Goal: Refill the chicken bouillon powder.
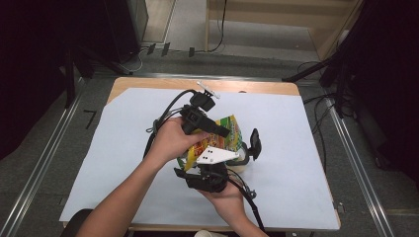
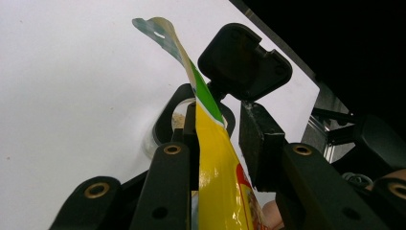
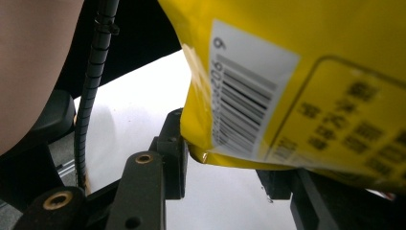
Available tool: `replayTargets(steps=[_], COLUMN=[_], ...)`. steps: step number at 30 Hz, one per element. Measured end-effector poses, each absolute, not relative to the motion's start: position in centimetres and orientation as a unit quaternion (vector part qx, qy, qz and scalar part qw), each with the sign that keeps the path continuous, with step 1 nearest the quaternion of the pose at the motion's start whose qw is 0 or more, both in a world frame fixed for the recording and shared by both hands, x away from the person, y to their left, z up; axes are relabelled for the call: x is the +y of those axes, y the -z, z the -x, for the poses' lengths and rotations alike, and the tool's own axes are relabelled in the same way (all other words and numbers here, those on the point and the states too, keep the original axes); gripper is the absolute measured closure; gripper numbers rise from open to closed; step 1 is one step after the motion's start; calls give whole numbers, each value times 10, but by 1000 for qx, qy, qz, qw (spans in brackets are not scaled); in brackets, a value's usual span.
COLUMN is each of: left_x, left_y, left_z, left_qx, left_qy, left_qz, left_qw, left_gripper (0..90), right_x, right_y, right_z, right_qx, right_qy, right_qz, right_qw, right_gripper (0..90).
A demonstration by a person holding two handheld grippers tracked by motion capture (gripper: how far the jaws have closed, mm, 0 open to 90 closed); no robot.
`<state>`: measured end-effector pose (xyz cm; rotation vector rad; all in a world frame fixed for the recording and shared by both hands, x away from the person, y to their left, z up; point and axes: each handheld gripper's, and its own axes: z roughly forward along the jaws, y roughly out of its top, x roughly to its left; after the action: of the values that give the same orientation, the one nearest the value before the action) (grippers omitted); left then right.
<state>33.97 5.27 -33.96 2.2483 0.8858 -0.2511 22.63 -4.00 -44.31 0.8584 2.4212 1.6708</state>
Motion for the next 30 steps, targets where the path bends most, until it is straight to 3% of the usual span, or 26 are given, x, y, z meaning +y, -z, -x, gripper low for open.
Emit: replayTargets(steps=[30], left_x=[63], left_y=[337], left_z=[-336], left_qx=[349], left_qy=[88], left_qz=[-863], left_qw=[354], left_gripper=[737], right_x=[-34], right_y=[443], right_z=[-227], right_qx=[794], right_qy=[-544], right_qz=[-266], right_qw=[42], right_gripper=[609])
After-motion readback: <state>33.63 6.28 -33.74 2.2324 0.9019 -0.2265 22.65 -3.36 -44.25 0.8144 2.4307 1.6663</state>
